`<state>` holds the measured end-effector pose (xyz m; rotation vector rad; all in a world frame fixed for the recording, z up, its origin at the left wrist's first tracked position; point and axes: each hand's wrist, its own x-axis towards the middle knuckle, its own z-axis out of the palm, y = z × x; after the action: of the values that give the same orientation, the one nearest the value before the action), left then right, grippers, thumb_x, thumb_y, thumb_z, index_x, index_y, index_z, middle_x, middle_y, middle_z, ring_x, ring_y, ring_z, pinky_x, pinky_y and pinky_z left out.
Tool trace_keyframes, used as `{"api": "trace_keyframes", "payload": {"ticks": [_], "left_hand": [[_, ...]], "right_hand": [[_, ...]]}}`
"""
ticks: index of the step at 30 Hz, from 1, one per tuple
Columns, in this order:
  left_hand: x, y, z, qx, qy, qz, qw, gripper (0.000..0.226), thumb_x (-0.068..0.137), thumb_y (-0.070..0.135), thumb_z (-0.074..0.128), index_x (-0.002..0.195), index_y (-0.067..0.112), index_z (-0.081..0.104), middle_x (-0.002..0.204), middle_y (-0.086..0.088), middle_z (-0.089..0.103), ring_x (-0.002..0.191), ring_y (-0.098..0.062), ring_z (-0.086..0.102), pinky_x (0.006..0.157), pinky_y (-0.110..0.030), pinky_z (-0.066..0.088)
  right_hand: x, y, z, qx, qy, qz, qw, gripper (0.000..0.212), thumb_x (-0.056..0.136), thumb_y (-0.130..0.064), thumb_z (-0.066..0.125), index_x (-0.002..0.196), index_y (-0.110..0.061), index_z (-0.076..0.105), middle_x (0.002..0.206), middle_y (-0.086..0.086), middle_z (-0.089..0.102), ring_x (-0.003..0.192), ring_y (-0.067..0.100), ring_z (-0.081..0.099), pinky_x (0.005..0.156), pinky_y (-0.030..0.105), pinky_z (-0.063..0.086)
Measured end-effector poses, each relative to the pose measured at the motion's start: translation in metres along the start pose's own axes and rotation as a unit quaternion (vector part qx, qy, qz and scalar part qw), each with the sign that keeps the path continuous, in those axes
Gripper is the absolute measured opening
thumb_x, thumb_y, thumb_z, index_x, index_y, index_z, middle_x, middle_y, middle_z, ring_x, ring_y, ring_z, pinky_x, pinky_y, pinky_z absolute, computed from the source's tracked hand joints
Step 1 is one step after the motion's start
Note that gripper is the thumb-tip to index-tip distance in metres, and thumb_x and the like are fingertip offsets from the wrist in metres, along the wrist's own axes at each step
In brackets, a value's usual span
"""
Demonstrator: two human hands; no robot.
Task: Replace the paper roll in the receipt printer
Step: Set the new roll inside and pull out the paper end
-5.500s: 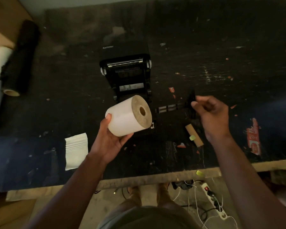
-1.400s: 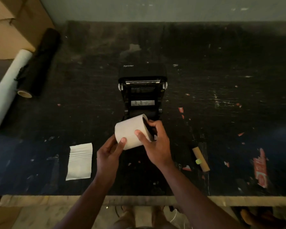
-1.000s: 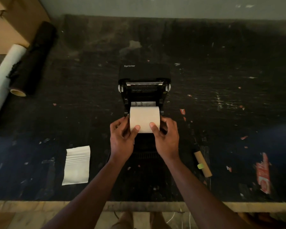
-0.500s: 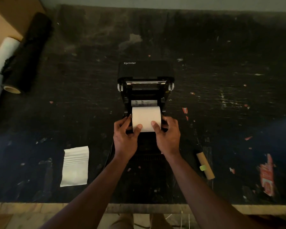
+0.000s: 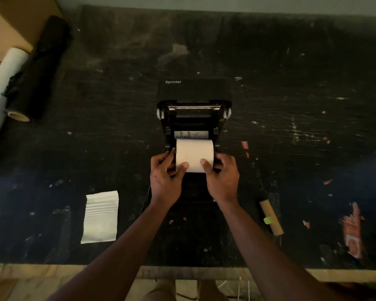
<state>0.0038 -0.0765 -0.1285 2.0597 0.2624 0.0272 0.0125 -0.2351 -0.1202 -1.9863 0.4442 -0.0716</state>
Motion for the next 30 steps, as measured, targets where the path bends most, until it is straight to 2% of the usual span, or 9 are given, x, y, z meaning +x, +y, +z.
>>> {"api": "trace_keyframes", "payload": {"ticks": [4, 8, 14, 18, 22, 27, 29, 30], "left_hand": [[0.0044, 0.0010, -0.0022, 0.005, -0.002, 0.006, 1.000, 0.057, 0.095, 0.024, 0.074, 0.147, 0.009, 0.056, 0.141, -0.012, 0.045, 0.111, -0.016, 0.064, 0.093, -0.025, 0.058], [0.0054, 0.0004, -0.0026, 0.000, -0.005, -0.002, 1.000, 0.058, 0.095, 0.025, 0.074, 0.147, 0.010, 0.055, 0.142, -0.012, 0.045, 0.112, -0.015, 0.063, 0.094, -0.029, 0.059], [0.0050, -0.0003, -0.0013, 0.002, -0.006, -0.010, 1.000, 0.060, 0.094, 0.028, 0.075, 0.148, 0.015, 0.054, 0.143, -0.008, 0.044, 0.113, -0.015, 0.064, 0.086, -0.012, 0.051], [0.0024, 0.0002, 0.0006, 0.003, 0.005, -0.018, 1.000, 0.060, 0.093, 0.033, 0.076, 0.148, 0.022, 0.054, 0.138, 0.001, 0.044, 0.109, -0.013, 0.068, 0.087, -0.016, 0.053], [-0.0010, -0.0007, 0.0007, 0.018, 0.005, -0.026, 0.999, 0.059, 0.094, 0.033, 0.075, 0.147, 0.018, 0.055, 0.142, -0.003, 0.048, 0.107, -0.012, 0.069, 0.088, -0.023, 0.058], [-0.0038, -0.0005, 0.0033, 0.029, 0.009, -0.042, 0.999, 0.059, 0.094, 0.033, 0.075, 0.147, 0.017, 0.055, 0.138, 0.001, 0.041, 0.103, -0.008, 0.066, 0.081, -0.008, 0.050], [-0.0027, -0.0004, 0.0039, 0.045, 0.011, -0.052, 0.998, 0.059, 0.094, 0.037, 0.074, 0.147, 0.021, 0.056, 0.133, 0.003, 0.042, 0.096, -0.005, 0.064, 0.073, -0.003, 0.045], [-0.0025, 0.0006, 0.0040, 0.054, 0.011, -0.054, 0.997, 0.058, 0.094, 0.037, 0.074, 0.147, 0.023, 0.056, 0.131, 0.002, 0.047, 0.093, -0.004, 0.064, 0.069, -0.003, 0.042]], "right_hand": [[0.0013, -0.0009, 0.0020, -0.002, 0.005, 0.002, 1.000, 0.045, 0.091, -0.030, 0.077, 0.129, -0.009, 0.064, 0.137, 0.009, 0.057, 0.111, 0.019, 0.067, 0.062, -0.002, 0.046], [0.0021, -0.0012, 0.0018, -0.006, 0.004, 0.004, 1.000, 0.045, 0.092, -0.030, 0.077, 0.128, -0.008, 0.063, 0.136, 0.009, 0.057, 0.107, 0.016, 0.066, 0.062, -0.004, 0.044], [0.0024, 0.0024, 0.0014, -0.022, 0.000, 0.002, 1.000, 0.043, 0.092, -0.029, 0.077, 0.126, -0.007, 0.064, 0.135, 0.010, 0.057, 0.107, 0.020, 0.069, 0.059, -0.002, 0.044], [0.0024, 0.0048, 0.0012, -0.025, 0.000, 0.002, 1.000, 0.044, 0.091, -0.029, 0.078, 0.126, -0.006, 0.065, 0.133, 0.010, 0.057, 0.108, 0.022, 0.069, 0.061, 0.004, 0.043], [0.0011, 0.0034, 0.0003, -0.028, -0.001, 0.007, 1.000, 0.046, 0.090, -0.029, 0.079, 0.128, -0.007, 0.065, 0.134, 0.009, 0.057, 0.109, 0.022, 0.068, 0.071, 0.010, 0.046], [0.0002, 0.0014, 0.0008, -0.055, 0.003, -0.001, 0.999, 0.044, 0.090, -0.029, 0.080, 0.127, -0.008, 0.068, 0.133, 0.010, 0.057, 0.105, 0.019, 0.068, 0.062, 0.001, 0.042], [0.0014, -0.0006, 0.0002, -0.075, 0.006, 0.004, 0.997, 0.045, 0.090, -0.032, 0.079, 0.128, -0.009, 0.068, 0.133, 0.011, 0.058, 0.107, 0.021, 0.069, 0.072, 0.008, 0.048], [0.0013, -0.0015, -0.0003, -0.093, 0.006, 0.006, 0.996, 0.046, 0.091, -0.034, 0.078, 0.129, -0.009, 0.068, 0.133, 0.012, 0.059, 0.108, 0.022, 0.068, 0.078, 0.019, 0.054]]}}
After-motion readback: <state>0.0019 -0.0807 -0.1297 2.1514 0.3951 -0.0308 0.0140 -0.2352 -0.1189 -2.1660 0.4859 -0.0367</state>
